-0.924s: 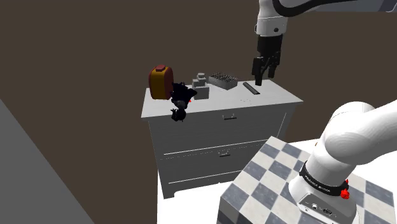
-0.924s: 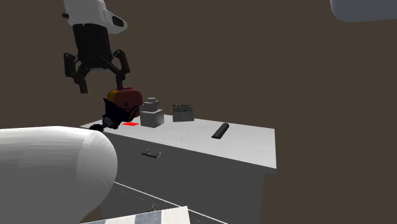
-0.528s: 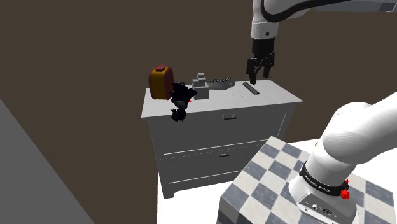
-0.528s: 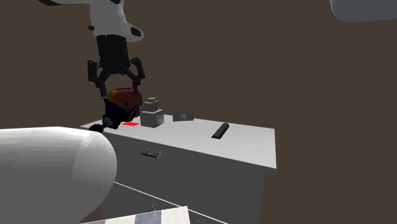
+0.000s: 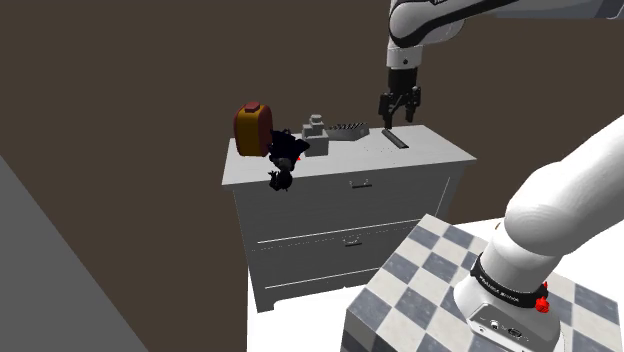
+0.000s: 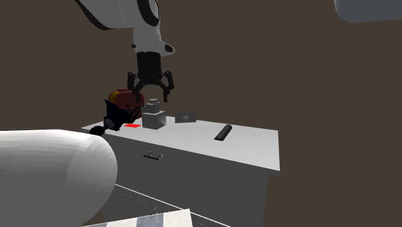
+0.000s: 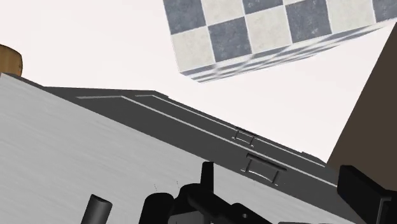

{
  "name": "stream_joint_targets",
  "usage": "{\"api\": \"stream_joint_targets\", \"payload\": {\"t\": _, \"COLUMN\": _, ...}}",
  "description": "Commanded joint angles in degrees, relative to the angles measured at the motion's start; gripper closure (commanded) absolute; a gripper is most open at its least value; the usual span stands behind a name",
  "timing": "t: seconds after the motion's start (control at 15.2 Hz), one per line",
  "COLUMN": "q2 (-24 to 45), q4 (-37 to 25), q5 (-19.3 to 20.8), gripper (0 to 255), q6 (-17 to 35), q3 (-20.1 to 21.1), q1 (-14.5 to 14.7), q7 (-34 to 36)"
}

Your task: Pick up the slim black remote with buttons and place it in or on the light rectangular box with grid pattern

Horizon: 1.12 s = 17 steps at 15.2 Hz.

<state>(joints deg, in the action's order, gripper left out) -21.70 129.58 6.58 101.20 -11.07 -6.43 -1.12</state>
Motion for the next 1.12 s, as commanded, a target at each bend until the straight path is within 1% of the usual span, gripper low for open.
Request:
{"api": "stream_joint_targets", "payload": {"t": 0.0, "q2": 4.3, "q4": -2.8, "q5": -0.4, "gripper": 0, "q6": 1.2, "q3": -1.7, "q1": -0.7, "q7": -1.0}}
{"api": "stream_joint_targets", "payload": {"t": 0.26, "q2": 12.7, "q4": -8.7, "q5": -2.1, "gripper": 0, "q6": 3.0, "q3": -4.7, "q1": -2.2, "q7": -3.2}}
{"api": "stream_joint_targets", "payload": {"t": 0.59, "q2": 23.6, "q4": -17.3, "q5": -5.6, "gripper": 0, "q6": 3.9, "q3": -7.8, "q1": -4.5, "q7": -6.3}}
{"api": "stream_joint_targets", "payload": {"t": 0.79, "q2": 30.3, "q4": -23.2, "q5": -8.3, "gripper": 0, "q6": 3.6, "q3": -9.2, "q1": -6.3, "q7": -8.2}}
{"api": "stream_joint_targets", "payload": {"t": 1.06, "q2": 39.5, "q4": -32.2, "q5": -12.0, "gripper": 0, "q6": 2.2, "q3": -10.3, "q1": -9.6, "q7": -10.3}}
